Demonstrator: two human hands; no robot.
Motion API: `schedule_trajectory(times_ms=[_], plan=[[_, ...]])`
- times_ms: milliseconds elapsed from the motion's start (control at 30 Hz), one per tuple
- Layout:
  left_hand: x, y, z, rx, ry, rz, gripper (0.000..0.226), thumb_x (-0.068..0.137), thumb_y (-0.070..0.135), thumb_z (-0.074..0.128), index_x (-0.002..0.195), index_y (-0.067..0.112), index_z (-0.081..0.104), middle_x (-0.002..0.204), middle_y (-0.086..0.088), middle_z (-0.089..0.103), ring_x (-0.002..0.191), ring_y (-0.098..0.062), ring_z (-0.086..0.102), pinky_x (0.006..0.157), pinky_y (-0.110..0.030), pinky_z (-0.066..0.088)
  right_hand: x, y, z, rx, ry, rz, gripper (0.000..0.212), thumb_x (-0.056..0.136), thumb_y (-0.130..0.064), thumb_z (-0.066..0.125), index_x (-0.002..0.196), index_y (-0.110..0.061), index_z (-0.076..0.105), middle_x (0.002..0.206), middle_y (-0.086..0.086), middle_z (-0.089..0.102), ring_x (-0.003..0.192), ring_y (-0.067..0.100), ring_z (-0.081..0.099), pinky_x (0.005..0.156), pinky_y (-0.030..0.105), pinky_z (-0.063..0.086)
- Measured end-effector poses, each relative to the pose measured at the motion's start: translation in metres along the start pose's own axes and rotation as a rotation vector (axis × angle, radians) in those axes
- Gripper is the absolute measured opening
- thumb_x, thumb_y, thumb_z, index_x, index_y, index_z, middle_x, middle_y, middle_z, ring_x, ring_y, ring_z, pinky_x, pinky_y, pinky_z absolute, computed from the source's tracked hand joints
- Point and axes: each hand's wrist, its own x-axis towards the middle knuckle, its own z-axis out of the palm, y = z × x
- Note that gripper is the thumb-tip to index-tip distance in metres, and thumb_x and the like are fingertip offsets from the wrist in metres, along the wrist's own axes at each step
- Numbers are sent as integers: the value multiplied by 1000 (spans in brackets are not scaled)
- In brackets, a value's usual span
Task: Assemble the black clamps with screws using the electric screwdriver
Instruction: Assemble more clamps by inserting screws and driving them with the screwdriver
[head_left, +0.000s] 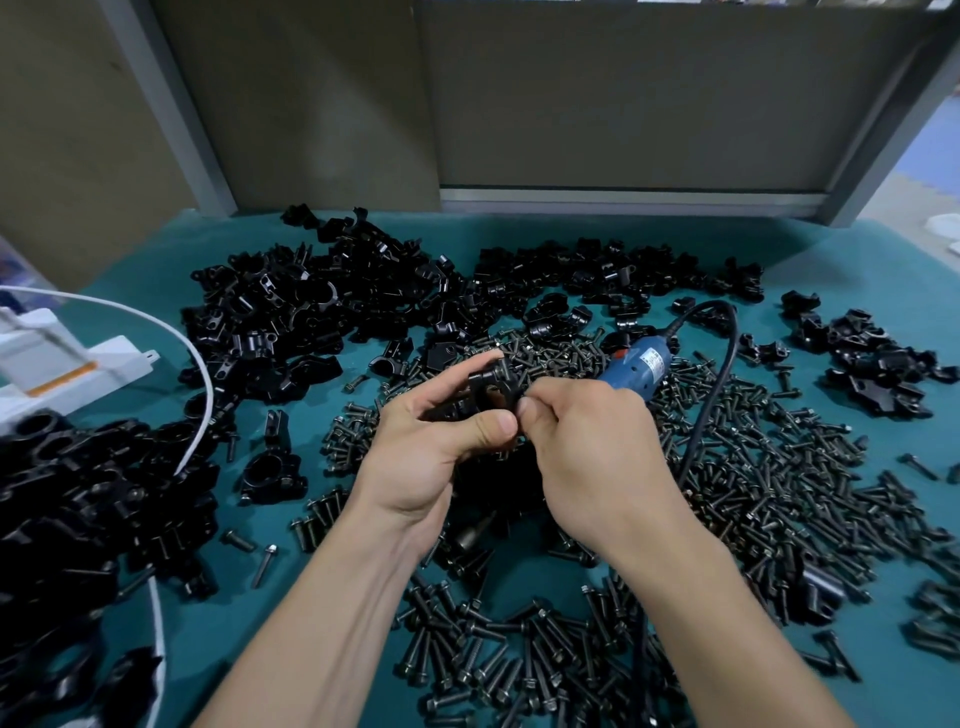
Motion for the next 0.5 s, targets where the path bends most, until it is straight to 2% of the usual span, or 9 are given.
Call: schedule_trajectory(times_ms=[100, 167, 233, 333, 400, 500], plan=[[0, 2, -3, 67, -10, 80, 62, 51, 2, 90, 105, 32, 85, 102, -7, 81, 91, -17, 76, 80, -26, 61, -1, 1, 0, 109, -44, 52, 47, 106, -36, 52, 64, -16, 52, 53, -1, 56, 46, 12, 48, 44, 29, 37], [0, 4, -3, 94, -19, 113, 62, 53, 0, 93, 105, 33, 84, 103, -6, 81, 92, -16, 76, 80, -25, 60, -1, 1, -4, 131, -68, 18, 43, 106, -37, 51, 69, -17, 56, 58, 1, 63, 48, 14, 54, 47, 33, 43], [1, 4, -2, 61, -14, 110, 63, 50, 5, 95, 106, 33, 84, 104, -9, 81, 93, -20, 76, 81, -28, 61, -2, 1, -8, 120, -47, -36, 34, 104, -35, 54, 73, -21, 60, 60, -5, 64, 47, 11, 53, 42, 25, 38], [1, 6, -3, 1, -11, 63, 60, 50, 9, 92, 107, 29, 84, 105, -13, 80, 91, -24, 77, 79, -31, 63, -3, 1, -12, 86, -44, -85, 23, 100, -29, 58, 78, -25, 60, 63, -10, 62, 51, 11, 51, 45, 21, 35], [1, 8, -6, -20, -44, 16, 55, 57, 4, 93, 108, 24, 84, 105, -14, 80, 90, -25, 77, 78, -32, 63, -4, 1, -13, 32, -54, -142, 24, 100, -30, 58, 76, -24, 57, 64, -10, 60, 58, 12, 52, 49, 24, 33], [-1, 8, -10, -26, -81, -34, 41, 70, 8, 80, 109, 17, 83, 103, -14, 79, 89, -25, 77, 78, -35, 63, -7, -1, -17, -22, -69, -242, 29, 100, -33, 55, 73, -27, 51, 68, -16, 59, 59, 12, 51, 49, 23, 29]])
